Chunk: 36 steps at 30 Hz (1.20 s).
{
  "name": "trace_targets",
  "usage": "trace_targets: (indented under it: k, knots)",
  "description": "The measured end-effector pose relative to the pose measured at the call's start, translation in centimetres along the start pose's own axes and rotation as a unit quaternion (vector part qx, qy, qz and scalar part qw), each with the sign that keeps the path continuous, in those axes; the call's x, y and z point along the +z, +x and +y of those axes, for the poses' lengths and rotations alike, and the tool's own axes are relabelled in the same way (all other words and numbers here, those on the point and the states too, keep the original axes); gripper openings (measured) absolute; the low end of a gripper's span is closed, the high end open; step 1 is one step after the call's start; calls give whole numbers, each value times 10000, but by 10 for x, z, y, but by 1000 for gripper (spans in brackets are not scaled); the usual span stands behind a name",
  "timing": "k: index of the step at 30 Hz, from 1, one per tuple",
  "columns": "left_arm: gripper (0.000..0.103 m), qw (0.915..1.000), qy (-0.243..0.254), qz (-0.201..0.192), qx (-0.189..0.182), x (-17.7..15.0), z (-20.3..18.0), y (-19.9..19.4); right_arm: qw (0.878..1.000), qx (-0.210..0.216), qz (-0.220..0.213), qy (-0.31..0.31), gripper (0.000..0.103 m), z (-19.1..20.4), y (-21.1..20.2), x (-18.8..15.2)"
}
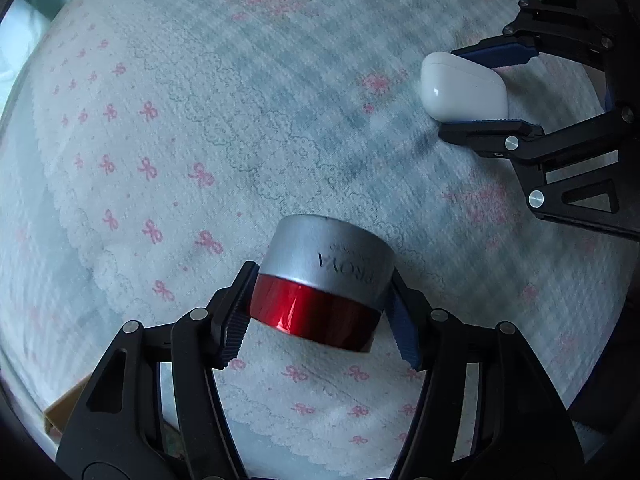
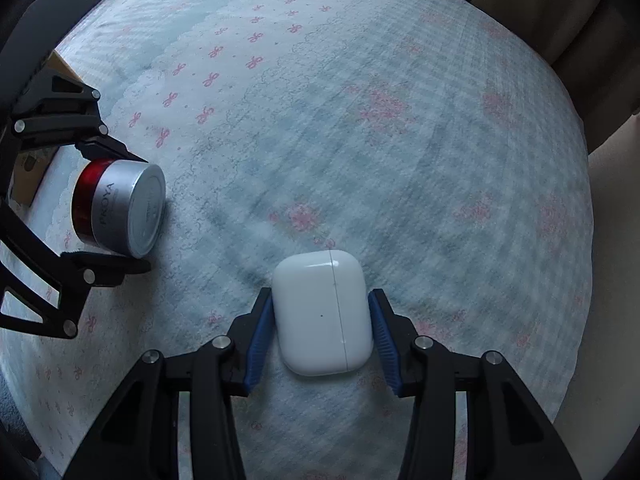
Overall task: Organize rigid objects
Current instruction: 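Grasp the red-and-silver jar with the left tool while the right tool grasps the white earbud case, then carry the red-and-silver jar and earbud case to the box and release both inside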
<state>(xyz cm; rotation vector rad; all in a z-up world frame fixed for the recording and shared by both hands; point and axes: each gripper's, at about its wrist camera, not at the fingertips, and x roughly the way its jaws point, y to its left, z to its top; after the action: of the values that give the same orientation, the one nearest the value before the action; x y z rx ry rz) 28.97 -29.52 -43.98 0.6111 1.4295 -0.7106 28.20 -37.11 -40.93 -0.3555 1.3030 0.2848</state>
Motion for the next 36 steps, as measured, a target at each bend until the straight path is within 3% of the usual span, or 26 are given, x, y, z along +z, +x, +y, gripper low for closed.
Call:
trace_targets:
  k: [8, 21, 29, 36]
  knots:
    - [51, 9993, -281, -222, -124, -19, 21, -27, 9981, 27, 27, 608, 43, -18, -20, -8]
    - [50, 9909, -874, -934, -418, -74, 67, -109, 9963, -58, -131, 842, 43, 10, -77, -11]
    - [50, 9782, -1306, -1551, -445, -121, 84, -187, 9967, -38, -420, 695, 43, 62, -135, 15]
    - [50, 9617, -1702, -2117, -357, -197, 133, -270, 9950, 68, -746, 660, 43, 125, -195, 59]
